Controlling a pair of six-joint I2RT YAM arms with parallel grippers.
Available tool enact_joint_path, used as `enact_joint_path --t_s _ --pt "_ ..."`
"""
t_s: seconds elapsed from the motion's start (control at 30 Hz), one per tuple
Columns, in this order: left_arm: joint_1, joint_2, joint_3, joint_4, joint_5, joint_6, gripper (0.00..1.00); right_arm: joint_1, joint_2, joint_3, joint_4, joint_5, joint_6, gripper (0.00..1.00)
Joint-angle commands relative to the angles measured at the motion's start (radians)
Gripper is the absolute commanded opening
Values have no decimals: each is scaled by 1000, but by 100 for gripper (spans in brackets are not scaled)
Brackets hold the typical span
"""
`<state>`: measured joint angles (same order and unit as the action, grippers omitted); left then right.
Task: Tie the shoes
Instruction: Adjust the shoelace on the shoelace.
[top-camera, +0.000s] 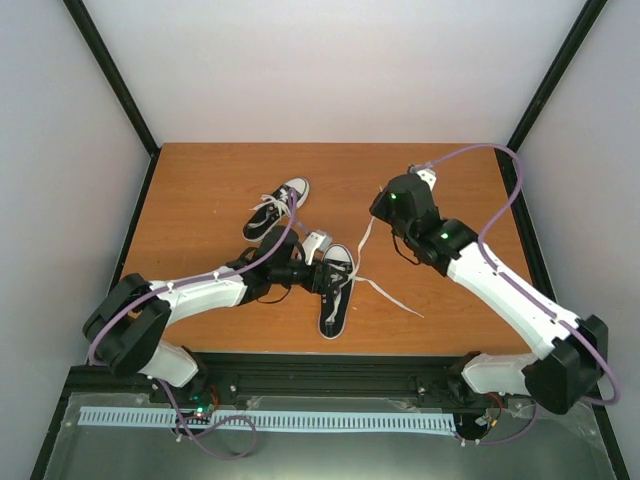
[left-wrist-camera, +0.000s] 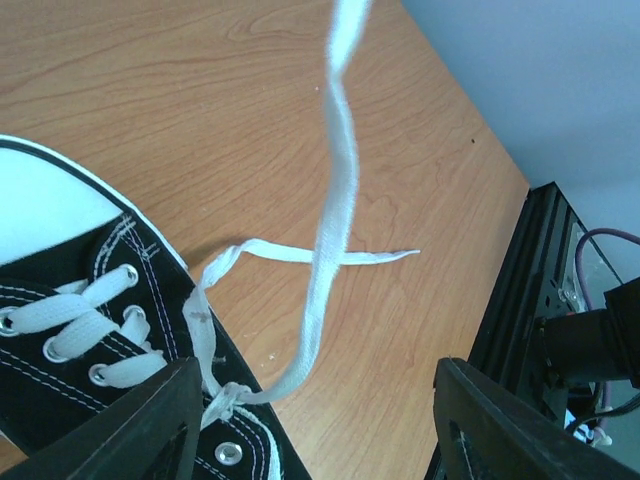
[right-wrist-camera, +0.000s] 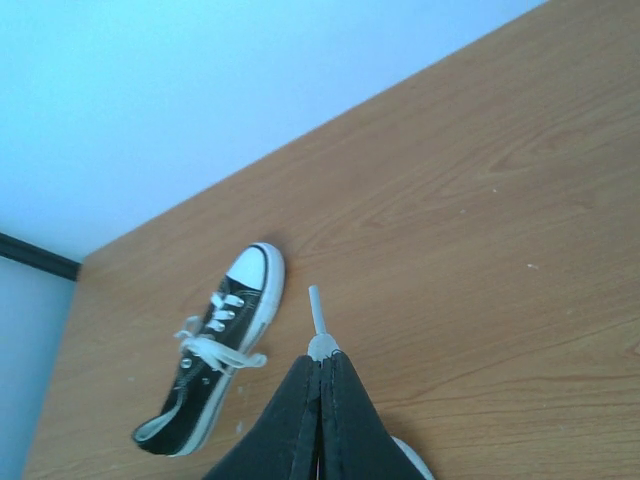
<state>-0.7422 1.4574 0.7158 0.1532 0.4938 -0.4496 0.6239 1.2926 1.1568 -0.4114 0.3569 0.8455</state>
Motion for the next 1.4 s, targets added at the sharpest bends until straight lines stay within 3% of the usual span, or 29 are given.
enact_joint_path --t_s 0.0,0.23,0.47,0.6,0.73,0.77,0.87,0.93,1.1,1.37 --pt "3 -31 4 74 -42 -26 64 8 -135 -52 6 9 -12 3" --pt "5 -184 -36 8 -140 -30 70 8 -361 -309 -207 -35 91 3" --pt "49 -259 -11 -124 -241 -110 81 19 -522 -608 -315 -274 247 3" --pt "71 -319 70 -260 -317 -93 91 46 -578 -709 -356 -360 292 3" --pt "101 -348 187 -429 -392 -39 100 51 -584 -708 -417 -379 260 4" --pt "111 -348 218 -466 -401 -24 100 51 -566 -695 -432 -368 244 11" --pt "145 -343 294 -560 -392 6 100 51 -520 -653 -480 -295 217 57" --pt "156 -326 363 -620 -360 42 100 51 -497 -626 -480 -247 202 72" --pt "156 -282 515 -790 -361 167 100 48 -415 -579 -421 -177 93 81" --pt "156 -314 464 -760 -516 242 100 -37 -154 -526 -350 -247 -143 75"
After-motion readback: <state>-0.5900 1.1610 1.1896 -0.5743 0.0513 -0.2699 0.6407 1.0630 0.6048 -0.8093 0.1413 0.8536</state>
